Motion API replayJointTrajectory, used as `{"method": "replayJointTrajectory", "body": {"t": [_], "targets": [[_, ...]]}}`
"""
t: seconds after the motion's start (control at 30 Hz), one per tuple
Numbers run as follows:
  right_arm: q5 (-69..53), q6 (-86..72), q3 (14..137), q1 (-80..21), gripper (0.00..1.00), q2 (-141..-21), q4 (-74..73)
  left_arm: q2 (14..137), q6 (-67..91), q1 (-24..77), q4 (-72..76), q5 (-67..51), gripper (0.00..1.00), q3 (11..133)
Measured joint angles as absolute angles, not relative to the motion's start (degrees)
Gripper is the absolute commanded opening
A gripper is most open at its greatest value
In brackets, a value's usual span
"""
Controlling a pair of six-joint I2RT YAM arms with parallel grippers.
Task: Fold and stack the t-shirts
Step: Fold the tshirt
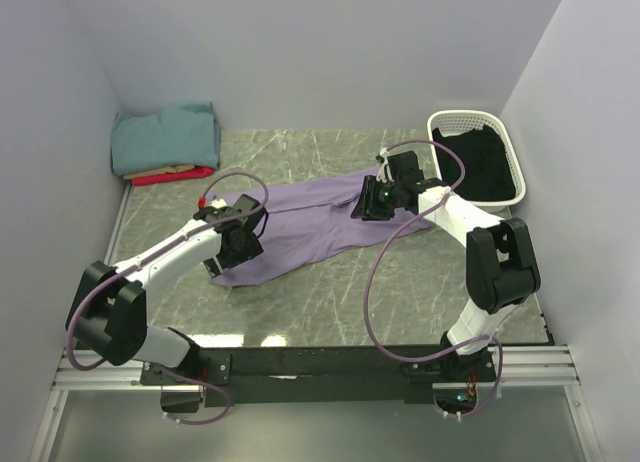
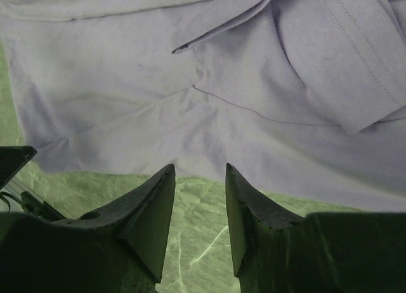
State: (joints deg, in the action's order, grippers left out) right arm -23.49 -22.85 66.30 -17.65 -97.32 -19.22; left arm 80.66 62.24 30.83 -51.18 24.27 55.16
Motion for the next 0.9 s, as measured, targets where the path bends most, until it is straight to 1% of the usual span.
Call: {"method": "replayJointTrajectory", "body": {"t": [0.07,0.2,0.37,0.57,0.9], "targets": [[-23.6,-22.9,66.3,-17.6,0.45,-97.3,-19.2,80.5,62.3,30.8,-51.5,23.8,0.90,54.8],[-23.9,-22.8,66.3,-17.6,0.45,-97.3,-19.3,76.9,63.6,31.0,-50.4,21.3,0.95,50.1],[-24.9,-22.8,66.3,-17.6,0.45,-97.3,-19.3,72.8,66.9,33.7,-51.9,19.1,0.97,45.9],[-25.6,-22.8,66.3,-17.6,0.45,-97.3,-19.3,72.6,69.9,35.5,-53.4,19.3,0.99,45.3],[-26.2,-22.8,66.3,-17.6,0.45,-97.3,-19.3,75.5,75.7,35.5,-52.1,22.6,1.00,44.4]]}}
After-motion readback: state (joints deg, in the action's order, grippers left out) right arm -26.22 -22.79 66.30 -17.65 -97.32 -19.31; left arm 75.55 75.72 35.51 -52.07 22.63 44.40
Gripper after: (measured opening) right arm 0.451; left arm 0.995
